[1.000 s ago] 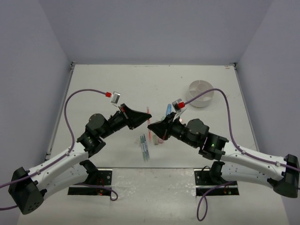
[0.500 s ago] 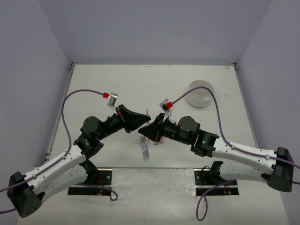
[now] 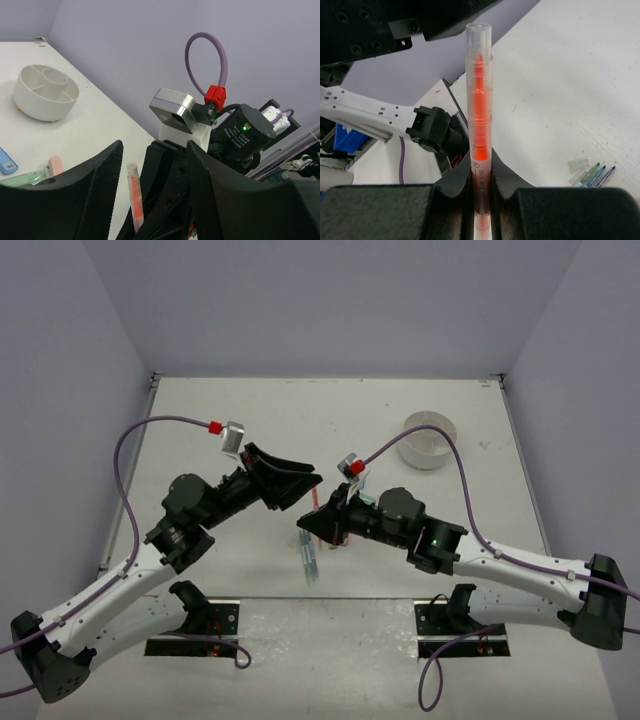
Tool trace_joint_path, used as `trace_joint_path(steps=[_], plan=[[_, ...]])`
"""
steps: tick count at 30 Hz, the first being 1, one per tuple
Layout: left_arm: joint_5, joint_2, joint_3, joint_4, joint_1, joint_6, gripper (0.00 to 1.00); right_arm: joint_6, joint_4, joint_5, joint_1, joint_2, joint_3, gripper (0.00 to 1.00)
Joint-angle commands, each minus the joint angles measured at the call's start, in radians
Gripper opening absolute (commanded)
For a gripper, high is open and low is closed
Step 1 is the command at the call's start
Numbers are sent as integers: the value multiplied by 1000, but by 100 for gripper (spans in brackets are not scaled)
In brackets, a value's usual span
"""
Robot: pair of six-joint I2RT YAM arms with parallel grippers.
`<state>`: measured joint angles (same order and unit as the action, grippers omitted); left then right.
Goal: Sort the stationery into containers
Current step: Close the pen cap on the pen.
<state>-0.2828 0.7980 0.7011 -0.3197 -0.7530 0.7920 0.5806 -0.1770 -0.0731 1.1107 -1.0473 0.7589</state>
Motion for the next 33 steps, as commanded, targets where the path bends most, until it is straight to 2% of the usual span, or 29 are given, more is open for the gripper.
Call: trace_joint_path(steps=[1, 4, 8, 13, 15, 17, 27, 33], plan=[[1, 41, 66, 53, -1, -51, 52, -36, 16, -10, -2, 17, 56, 0], [-41, 58, 57, 28, -1, -45, 47, -41, 28, 7, -2, 24, 63, 0], [-73, 69, 31, -1, 0, -30, 26, -50, 50, 19, -2, 30, 79, 0], [-116, 73, 17, -25, 0, -14, 20, -58, 70, 47, -3, 38, 91, 0], [-125, 72, 13, -24, 0, -14, 8, -61, 83, 57, -4, 39, 103, 0], [-136, 72, 12, -16, 0, -19, 0, -62, 102, 70, -7, 36, 123, 0], [-139, 72, -18, 45, -1, -53, 0, -138, 177, 69, -99, -18, 297, 0], [-162, 72, -75, 45, -9, -51, 0, -164, 258, -30, -216, -83, 483, 0]])
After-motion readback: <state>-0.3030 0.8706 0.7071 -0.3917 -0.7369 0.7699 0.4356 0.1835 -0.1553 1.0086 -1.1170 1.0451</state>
